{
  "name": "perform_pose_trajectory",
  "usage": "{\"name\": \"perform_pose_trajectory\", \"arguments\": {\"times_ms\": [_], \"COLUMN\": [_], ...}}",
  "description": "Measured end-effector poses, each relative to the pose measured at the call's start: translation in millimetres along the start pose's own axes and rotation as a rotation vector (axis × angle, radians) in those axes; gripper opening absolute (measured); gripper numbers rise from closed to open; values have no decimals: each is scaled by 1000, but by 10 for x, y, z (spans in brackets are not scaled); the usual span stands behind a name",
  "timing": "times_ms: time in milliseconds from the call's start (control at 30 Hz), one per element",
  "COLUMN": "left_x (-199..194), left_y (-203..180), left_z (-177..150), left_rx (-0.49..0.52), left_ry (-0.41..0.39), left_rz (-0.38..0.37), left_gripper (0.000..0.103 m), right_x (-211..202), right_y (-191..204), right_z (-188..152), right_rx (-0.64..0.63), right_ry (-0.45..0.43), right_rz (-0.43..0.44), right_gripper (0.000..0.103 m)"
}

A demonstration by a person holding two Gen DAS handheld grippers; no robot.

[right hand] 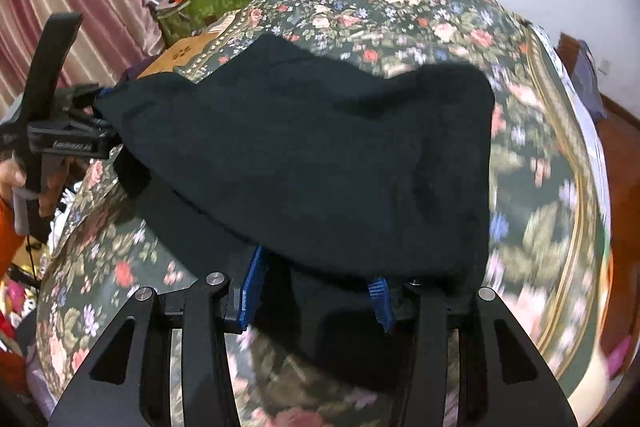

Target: Fold small clothes

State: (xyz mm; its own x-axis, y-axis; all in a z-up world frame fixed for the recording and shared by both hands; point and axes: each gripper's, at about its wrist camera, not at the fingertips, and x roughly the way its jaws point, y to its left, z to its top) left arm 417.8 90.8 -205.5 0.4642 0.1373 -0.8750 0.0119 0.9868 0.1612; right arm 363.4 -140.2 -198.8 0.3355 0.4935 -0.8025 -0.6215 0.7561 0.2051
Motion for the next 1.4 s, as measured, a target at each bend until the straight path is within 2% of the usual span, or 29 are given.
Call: {"name": "perform_pose_trajectory", "arguments": {"times_ms": [67,167,233,300,367,433,567,700,900,1033,1167,1267,1300,1333,1367,1400], "left_x": [10,-76,-168,-258,-306,-270,-127,20,323,435,447,424,407,387,342,298], "left_y": [89,261,348,425,475,499,449,390,351,362,336,233,192,167,122,82], "left_z": [259,561,663,704,654,562,337,74,-213,-238,-170,-116,-105,-99,-105,-116], "left_rx": [-1,-74,-116,-149,-174,-191,-196,-202,-271,-339,-356,-331,-318,-306,-287,-272], "left_ry": [-14,-69,-122,-158,-165,-143,-68,-7,85,80,32,20,17,11,-1,-14], "left_rz": [8,23,44,35,1,-39,-94,-150,-246,-365,-426,-441,-443,-445,-456,-462], "left_gripper": [91,91,91,91,91,91,91,91,91,91,90,82,80,77,68,62], "right_x": [-20,-158,-307,-420,-525,-582,-605,-538,-304,-149,-53,69,87,106,123,129], "right_y": [-62,-213,-334,-395,-435,-464,-480,-518,-655,-717,-687,-637,-610,-596,-584,-572], "right_z": [167,416,541,610,616,574,388,160,-223,-301,-194,-101,-102,-89,-85,-90], "right_rx": [-28,6,65,95,113,127,132,160,247,284,276,275,276,280,290,300], "right_ry": [-25,-116,-191,-240,-275,-287,-251,-197,-115,-96,-128,-143,-150,-157,-162,-164], "right_rz": [-46,-99,-105,-106,-101,-102,-112,-102,-93,-79,-40,-14,-11,0,21,35], "right_gripper": [42,42,42,42,46,58,60,68,69,69,70,68,64,55,50,40]}}
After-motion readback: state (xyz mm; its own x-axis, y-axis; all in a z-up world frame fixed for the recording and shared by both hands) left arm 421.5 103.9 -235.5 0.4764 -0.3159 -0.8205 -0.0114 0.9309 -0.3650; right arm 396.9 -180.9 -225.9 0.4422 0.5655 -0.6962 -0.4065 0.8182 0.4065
